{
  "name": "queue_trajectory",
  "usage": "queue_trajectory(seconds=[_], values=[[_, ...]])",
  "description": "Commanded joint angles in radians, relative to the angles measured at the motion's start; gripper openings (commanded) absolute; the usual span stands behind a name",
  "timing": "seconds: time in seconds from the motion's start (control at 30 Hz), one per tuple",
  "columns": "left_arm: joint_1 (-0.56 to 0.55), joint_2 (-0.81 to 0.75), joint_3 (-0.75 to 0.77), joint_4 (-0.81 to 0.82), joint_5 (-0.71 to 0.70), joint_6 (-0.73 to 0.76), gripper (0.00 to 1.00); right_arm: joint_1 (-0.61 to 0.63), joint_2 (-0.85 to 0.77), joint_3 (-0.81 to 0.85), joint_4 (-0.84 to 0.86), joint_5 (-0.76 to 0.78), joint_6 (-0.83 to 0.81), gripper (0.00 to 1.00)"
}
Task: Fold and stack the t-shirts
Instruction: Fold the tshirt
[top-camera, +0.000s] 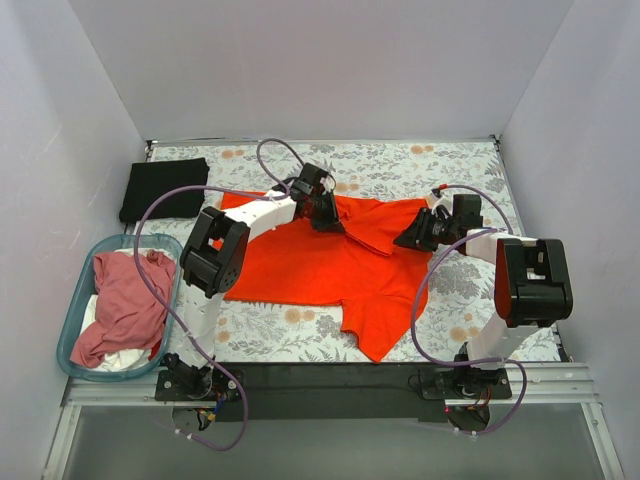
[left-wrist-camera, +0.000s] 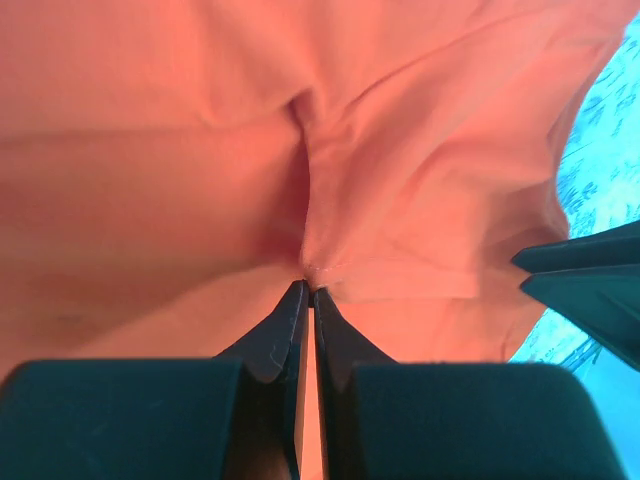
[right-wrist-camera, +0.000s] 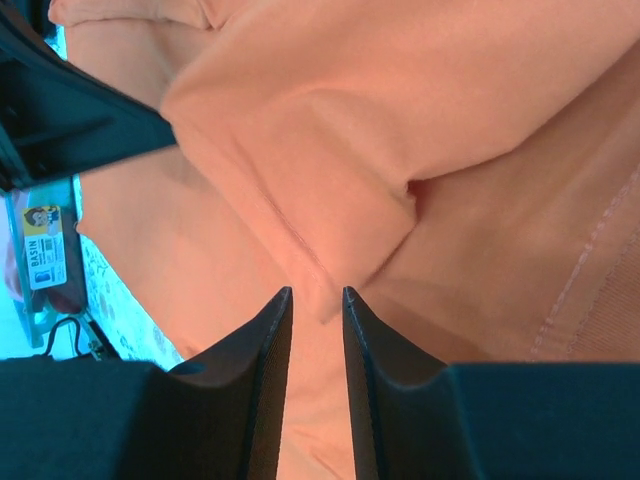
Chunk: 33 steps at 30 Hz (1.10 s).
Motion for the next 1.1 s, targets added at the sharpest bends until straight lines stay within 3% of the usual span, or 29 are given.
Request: queue_trajectory(seconds=[0.0,0.33,0.43,0.57,0.6,0.73,1.07], values=[[0.019,-0.024,0.094,-0.113,-0.016,0.088,0.00,-0.004,0.020,0.009,0.024,-0.048,-0.021,0.31],[0.022,0.017,0.114,-0.177,0.017,0.102,0.01,-0.007,0.014,0.014,0.023,0.001,-0.018,0.30],[0.022,0.017,0.103,-0.180,0.014,0.097,0.06,-0.010,-0.011,0.023,0.021,0.046,-0.021,0.31],[0.023,0.001,0.109,-0.186,-0.047,0.088,0.30,-0.050,-0.040,0.039,0.023,0.136,-0.017,0.34],[0.025,-0.010,0.111,-0.186,-0.062,0.083,0.41,-0.059,-0.040,0.051,0.023,0.165,-0.018,0.36],[0.072,-0.108,0.088,-0.160,-0.151,0.072,0.60,-0.102,-0.012,0.115,0.029,0.179,-0.018,0.38],[0.302,-0.214,-0.064,-0.041,-0.348,0.108,0.55,-0.159,0.147,0.269,0.098,0.139,0.031,0.42]])
